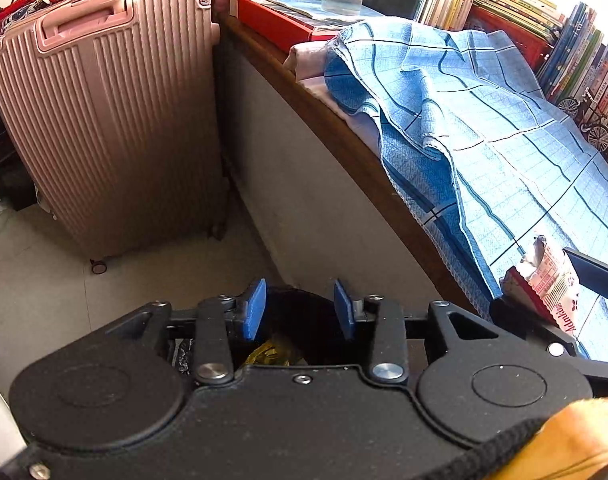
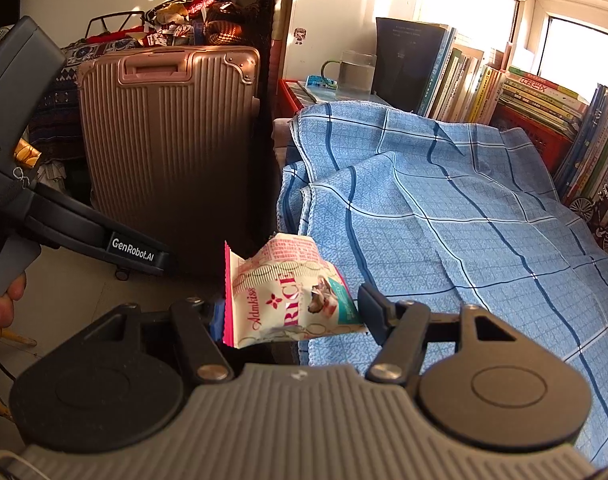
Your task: Collect trash
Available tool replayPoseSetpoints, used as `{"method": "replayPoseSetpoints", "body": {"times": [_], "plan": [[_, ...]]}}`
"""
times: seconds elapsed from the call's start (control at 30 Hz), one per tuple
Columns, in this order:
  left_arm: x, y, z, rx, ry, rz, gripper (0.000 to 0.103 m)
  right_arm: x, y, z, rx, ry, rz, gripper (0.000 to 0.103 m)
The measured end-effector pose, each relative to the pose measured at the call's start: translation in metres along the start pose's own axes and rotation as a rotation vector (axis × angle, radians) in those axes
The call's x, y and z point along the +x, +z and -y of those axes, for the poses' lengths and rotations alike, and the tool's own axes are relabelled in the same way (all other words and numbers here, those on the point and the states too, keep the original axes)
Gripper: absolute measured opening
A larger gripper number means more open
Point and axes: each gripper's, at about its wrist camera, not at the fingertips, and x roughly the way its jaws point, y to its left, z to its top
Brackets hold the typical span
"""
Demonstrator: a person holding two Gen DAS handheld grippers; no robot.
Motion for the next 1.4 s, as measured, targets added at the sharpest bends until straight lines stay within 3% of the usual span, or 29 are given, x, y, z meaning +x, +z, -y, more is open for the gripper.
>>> {"method": "replayPoseSetpoints", "body": {"times": [0.77,0.9,1.17,1.27,1.33,1.4], "plan": [[-0.010,-0.022,-0.044,-0.130,0.102,-0.016,0.042,0.016,0.003,-0.034,-0.085,0.165,-0.024,0.069],[-0.014,-0.029,-0.050,-0.142,0.115,-0.025,0.042,0.019,0.003,-0.038,-0.091,0.187,-0.032,0.077],[-0.019,-0.038,-0.052,-0.171,0.128,-0.037,0.046,0.024,0.004,-0.043,-0.091,0.192,-0.033,0.083],[-0.020,-0.039,-0.053,-0.175,0.133,-0.039,0.053,0.024,0.005,-0.044,-0.093,0.188,-0.031,0.088],[-0.020,-0.039,-0.055,-0.186,0.114,-0.043,0.063,0.025,0.005,-0.044,-0.091,0.181,-0.036,0.091],[-0.020,-0.040,-0.057,-0.204,0.094,-0.045,0.085,0.025,0.005,-0.044,-0.091,0.174,-0.037,0.096]]}}
